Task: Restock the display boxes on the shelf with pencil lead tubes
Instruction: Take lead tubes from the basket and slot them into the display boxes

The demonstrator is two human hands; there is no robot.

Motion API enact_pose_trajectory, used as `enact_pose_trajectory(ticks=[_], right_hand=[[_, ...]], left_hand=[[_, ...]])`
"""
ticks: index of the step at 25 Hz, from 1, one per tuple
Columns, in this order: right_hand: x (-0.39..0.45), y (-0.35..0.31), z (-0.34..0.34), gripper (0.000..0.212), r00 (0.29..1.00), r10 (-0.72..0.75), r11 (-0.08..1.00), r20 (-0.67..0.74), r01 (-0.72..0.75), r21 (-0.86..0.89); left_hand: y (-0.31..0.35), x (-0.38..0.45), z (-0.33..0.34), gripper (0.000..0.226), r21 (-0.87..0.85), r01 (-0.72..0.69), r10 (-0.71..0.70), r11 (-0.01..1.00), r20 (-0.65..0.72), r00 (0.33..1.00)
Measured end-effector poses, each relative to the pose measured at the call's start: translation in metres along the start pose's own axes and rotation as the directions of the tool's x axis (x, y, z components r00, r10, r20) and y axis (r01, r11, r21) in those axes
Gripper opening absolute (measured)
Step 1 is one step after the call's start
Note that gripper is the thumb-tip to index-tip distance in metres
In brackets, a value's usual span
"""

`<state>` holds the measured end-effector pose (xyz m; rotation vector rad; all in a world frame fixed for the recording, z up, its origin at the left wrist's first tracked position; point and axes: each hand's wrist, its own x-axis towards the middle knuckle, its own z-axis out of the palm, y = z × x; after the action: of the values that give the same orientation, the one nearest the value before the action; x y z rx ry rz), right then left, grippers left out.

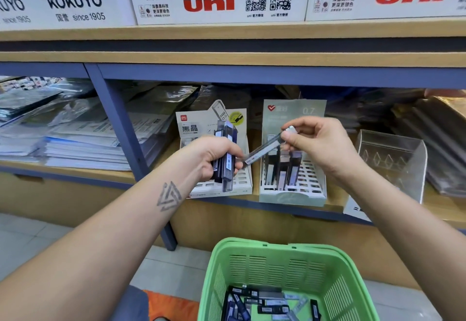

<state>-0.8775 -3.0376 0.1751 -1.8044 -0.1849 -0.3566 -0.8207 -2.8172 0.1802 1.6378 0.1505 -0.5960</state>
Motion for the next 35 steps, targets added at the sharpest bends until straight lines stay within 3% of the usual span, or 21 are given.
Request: enact_pose_trajectory(ticks=[5,10,20,25,35], right_hand=[[0.003,0.004,-0.005,0.014,0.999,0.028,0.962,0.041,-0.016,-0.272],[-0.001,0.009,0.006,0.01,0.99,-0.127,0.786,0.067,0.142,-0.601],[0.0,0.017,0.011,0.017,0.983,-0.139,0.697,0.116,0.181,-0.693],[0.0,0.023,0.017,0.01,0.94,-0.262,0.503,0.219,0.327,-0.8],[0.0,0.028,0.015,0.024,0.947,-0.246,0.529,0.208,0.311,-0.79]], left_hand=[[-0.003,0.005,0.012,0.008,0.056,-0.027,0.028,0.998,-0.005,1.0],[-0.005,0.004,0.013,0.007,0.063,-0.043,0.043,0.997,-0.001,0.999],[-0.01,0.002,0.013,0.008,0.023,-0.017,0.016,1.0,0.055,0.998],[-0.011,0.0,0.014,0.007,0.027,-0.019,0.018,0.999,0.061,0.998],[-0.011,-0.003,0.016,0.01,0.016,-0.027,0.025,1.0,0.111,0.993]])
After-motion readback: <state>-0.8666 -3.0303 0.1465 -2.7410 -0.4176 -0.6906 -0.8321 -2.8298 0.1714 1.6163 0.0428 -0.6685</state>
